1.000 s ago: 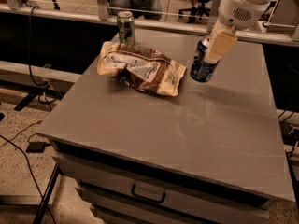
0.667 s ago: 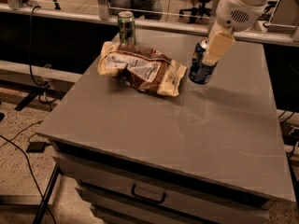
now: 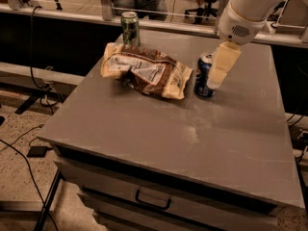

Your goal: Move pepsi can near brown chip bag

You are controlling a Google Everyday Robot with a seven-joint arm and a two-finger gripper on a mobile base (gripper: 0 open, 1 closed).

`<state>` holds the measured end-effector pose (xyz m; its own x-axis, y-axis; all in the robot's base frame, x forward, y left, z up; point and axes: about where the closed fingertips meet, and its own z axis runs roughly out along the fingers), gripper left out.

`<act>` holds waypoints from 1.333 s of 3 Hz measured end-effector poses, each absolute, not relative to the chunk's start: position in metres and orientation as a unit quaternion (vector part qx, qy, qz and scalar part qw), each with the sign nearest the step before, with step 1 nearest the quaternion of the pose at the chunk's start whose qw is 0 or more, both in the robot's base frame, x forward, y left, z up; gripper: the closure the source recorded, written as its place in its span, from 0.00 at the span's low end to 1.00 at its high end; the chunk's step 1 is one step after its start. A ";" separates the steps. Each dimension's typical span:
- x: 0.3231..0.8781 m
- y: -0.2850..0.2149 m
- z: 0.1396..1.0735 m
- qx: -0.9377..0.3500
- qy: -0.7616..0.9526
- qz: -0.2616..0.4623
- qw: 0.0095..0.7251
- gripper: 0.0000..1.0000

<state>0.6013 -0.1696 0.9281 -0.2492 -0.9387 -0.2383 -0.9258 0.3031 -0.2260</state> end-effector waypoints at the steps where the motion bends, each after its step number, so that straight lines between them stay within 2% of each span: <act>1: 0.601 -0.170 0.928 -0.590 0.790 -0.019 0.166 0.00; 2: 0.590 -0.194 0.937 -0.579 0.792 0.002 0.195 0.00; 3: 0.575 -0.227 0.954 -0.575 0.770 0.033 0.274 0.00; 4: 0.548 -0.262 0.965 -0.553 0.773 0.054 0.307 0.00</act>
Offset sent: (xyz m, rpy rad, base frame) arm -0.0234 -0.0547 0.0201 0.1356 -0.0332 -0.0361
